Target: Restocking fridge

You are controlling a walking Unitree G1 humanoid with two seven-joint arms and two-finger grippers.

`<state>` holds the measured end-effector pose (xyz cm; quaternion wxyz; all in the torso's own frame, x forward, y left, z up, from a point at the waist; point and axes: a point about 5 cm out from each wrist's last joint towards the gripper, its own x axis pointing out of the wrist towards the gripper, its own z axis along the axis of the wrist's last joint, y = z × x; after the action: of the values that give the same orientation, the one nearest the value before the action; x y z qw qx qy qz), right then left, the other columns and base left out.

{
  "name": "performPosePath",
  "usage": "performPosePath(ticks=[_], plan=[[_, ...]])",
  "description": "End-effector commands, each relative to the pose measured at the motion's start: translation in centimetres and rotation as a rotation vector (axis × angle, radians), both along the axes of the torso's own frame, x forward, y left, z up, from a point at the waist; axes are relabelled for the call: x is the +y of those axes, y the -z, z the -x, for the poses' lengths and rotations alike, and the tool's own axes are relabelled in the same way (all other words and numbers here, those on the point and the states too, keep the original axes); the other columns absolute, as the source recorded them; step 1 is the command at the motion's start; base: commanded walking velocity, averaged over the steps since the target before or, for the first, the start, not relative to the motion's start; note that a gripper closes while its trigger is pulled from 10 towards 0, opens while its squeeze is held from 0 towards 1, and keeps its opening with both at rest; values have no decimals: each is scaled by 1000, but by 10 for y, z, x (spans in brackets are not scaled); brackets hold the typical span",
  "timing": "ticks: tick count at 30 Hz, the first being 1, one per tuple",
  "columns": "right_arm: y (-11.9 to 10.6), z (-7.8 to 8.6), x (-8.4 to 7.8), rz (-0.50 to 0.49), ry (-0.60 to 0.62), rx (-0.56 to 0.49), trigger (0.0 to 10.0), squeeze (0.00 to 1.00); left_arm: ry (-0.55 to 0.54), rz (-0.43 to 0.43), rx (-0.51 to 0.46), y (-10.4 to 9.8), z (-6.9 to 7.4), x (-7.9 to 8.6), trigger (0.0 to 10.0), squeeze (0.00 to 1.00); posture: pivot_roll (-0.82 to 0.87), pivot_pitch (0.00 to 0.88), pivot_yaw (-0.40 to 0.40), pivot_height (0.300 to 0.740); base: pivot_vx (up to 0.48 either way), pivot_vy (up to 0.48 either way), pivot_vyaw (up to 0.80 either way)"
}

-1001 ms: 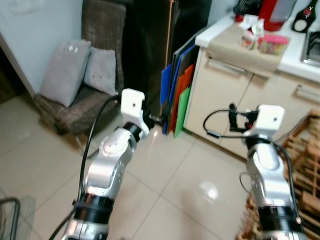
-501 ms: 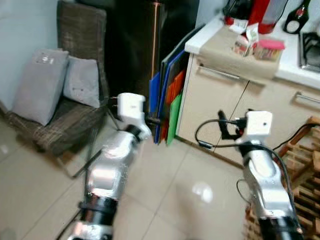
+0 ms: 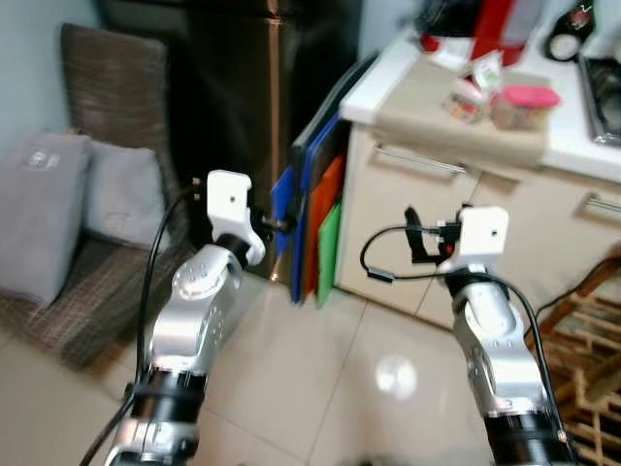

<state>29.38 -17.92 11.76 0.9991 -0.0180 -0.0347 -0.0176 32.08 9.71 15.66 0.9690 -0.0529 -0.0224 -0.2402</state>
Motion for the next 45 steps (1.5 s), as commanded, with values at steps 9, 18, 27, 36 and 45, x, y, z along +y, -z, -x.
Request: performPosePath(ticks=[9, 18, 27, 36, 45], plan=[[-1, 13, 5, -43, 28, -23, 10000, 0, -1, -25, -5, -4, -4, 13, 10000, 0, -53, 0, 78, 732, 465, 0, -738], [-8, 9, 10, -21, 41, -70, 10000, 0, 79, -29, -28, -13, -12, 4, 10000, 0, -85, 0, 122, 732, 465, 0, -711], [-10, 9, 16, -47, 40, -83, 10000, 0, -34, 4, -81, -23, -9, 14, 10000, 0, -18, 0, 116, 732, 462, 0, -68], [-49, -2, 25, -32, -9, -217, 10000, 0, -113, 38, -251, -66, -7, 28, 10000, 0, -4, 0, 88, 732, 452, 0, 0], [-86, 0, 34, -26, -78, -315, 10000, 0, -189, 32, -307, -94, -20, 33, 10000, 0, -18, 0, 79, 732, 200, 0, 0]])
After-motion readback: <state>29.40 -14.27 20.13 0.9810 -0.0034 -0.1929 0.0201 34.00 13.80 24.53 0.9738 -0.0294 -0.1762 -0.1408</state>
